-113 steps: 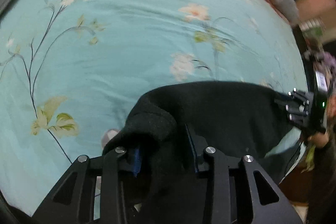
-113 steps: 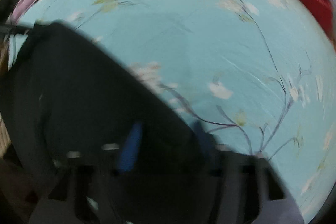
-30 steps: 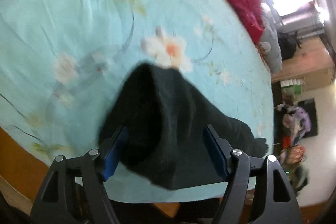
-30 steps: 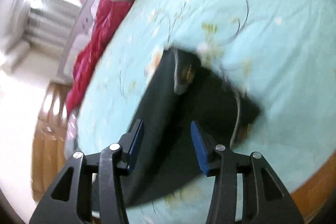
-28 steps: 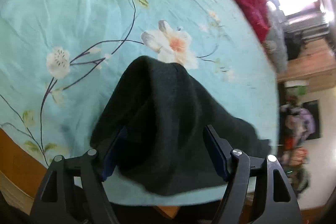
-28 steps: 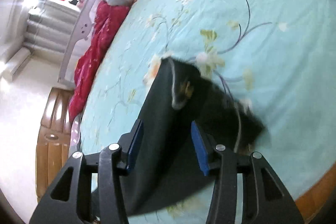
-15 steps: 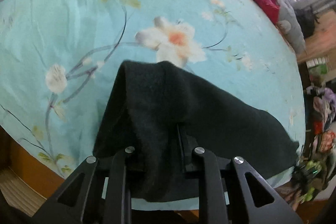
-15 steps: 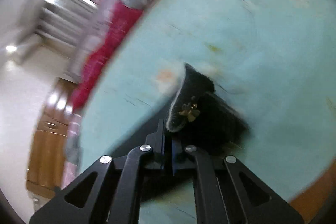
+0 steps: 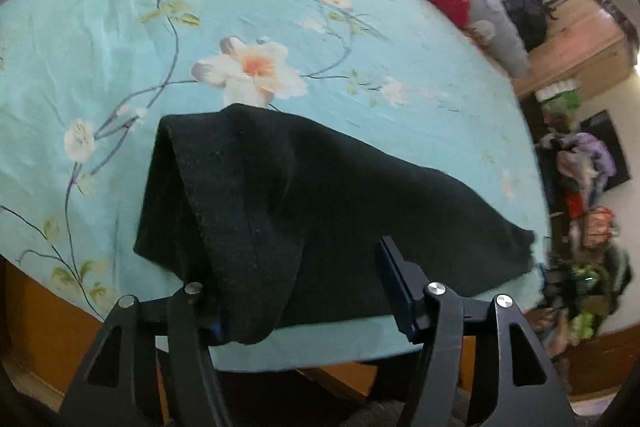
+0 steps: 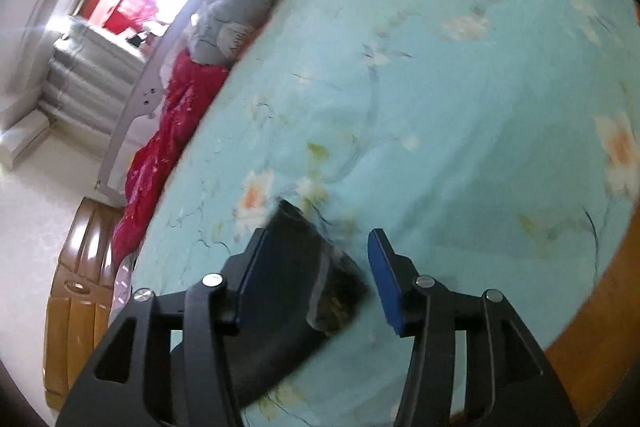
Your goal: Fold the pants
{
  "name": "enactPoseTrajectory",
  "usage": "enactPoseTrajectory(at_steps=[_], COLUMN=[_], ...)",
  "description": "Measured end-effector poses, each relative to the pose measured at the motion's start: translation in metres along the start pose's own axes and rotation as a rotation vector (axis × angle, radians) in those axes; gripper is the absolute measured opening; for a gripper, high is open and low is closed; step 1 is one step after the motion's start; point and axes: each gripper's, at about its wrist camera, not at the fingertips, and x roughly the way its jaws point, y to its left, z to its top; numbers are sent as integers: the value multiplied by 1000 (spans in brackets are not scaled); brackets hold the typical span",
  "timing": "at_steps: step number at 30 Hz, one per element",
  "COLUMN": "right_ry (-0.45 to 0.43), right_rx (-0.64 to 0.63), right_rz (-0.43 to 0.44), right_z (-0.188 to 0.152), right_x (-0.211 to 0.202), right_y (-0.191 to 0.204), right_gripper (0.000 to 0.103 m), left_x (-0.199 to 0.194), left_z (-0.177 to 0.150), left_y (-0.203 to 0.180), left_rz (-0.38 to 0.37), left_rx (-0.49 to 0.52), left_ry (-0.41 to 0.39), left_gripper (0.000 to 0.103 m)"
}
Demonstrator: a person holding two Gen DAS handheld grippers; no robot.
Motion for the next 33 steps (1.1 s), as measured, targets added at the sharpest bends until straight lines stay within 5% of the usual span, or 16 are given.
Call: enactPoseTrajectory(at_steps=[5, 7, 10, 12, 15, 18, 19, 20, 22, 26, 30, 31, 33], right_ry=[85, 134, 187, 179, 159, 94, 100, 123, 224, 473, 620, 652, 768], right_rx=[-147, -264, -383, -324, -205, -275, -312, -355, -467, -624, -774, -802, -856], right_rz=[-35, -112, -226, -250, -238, -229, -183, -129, -15, 153, 135, 125, 141], right_z=[10, 5, -2, 4, 11, 8, 3, -4, -31, -106, -173, -186, -221], right_x=[54, 76, 103, 106, 93, 68, 66, 67, 84, 144, 210, 227, 243], right_y=[43, 54, 61, 46, 38, 72, 89, 108, 159, 243, 298, 308, 317], right_gripper=[55, 55, 22, 21, 26, 27, 30, 44, 66, 67, 66, 64, 51], left_x=[10, 18, 30, 31, 15, -13, -19, -20, -10, 26, 28, 27, 29], left_z=[17, 23, 22, 19, 19, 29, 34, 41, 51, 59, 46, 40, 29], left_y=[16, 21, 33, 37, 41, 44, 46, 49, 55, 59, 40, 39, 45], left_rz=[27, 47, 88, 77, 26, 3, 10, 23, 3, -55, 47, 51, 41], left_rx=[-102, -131, -158, -153, -137, -100, -98, -110, -134, -170, -10, 17, 28], left_ry=[21, 27, 56, 55, 44, -38, -68, -86, -70, 43, -4, -2, 41], left_gripper=[62, 62, 62, 60, 60, 65, 70, 71, 72, 69, 54, 46, 44])
